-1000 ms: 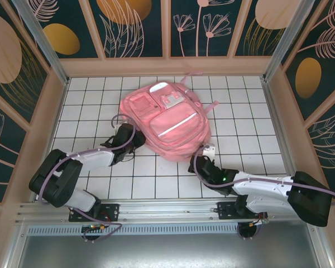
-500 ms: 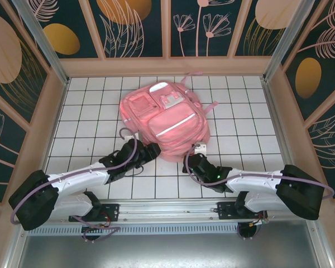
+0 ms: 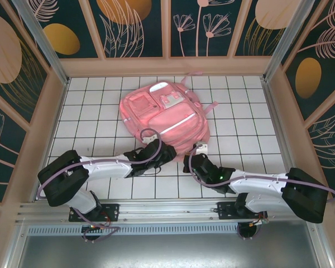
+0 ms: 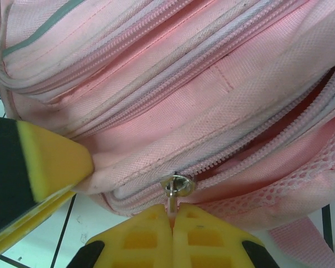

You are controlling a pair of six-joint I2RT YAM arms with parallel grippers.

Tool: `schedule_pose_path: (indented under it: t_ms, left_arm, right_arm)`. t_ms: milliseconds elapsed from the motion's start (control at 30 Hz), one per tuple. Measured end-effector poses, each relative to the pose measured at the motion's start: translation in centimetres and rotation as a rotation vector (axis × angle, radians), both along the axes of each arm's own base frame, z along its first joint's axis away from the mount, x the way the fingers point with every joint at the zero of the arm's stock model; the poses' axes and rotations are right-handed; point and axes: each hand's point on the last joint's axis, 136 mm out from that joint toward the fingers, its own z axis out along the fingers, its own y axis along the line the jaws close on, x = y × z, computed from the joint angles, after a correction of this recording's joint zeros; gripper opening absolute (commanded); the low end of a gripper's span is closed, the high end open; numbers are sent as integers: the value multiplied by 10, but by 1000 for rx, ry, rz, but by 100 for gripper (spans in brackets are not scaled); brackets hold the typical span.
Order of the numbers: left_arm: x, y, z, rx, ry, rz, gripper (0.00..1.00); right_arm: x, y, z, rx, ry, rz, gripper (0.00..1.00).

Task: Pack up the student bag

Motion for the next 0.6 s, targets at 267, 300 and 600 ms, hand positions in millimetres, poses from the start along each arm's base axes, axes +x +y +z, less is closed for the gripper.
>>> schedule_pose_path:
  t_ms: [267,300,600]
  left_arm:
    - [5,20,13,85,-45,70,0]
    - [5,26,18,90,-55,82,0]
    - [8,120,30,107,-88,220,0]
  right_arm:
    - [-1,-2,0,-4,2,-2,0]
    - [-1,-3,1,0,-1,-5,0]
    - [13,-6,9,37,-3,0,0]
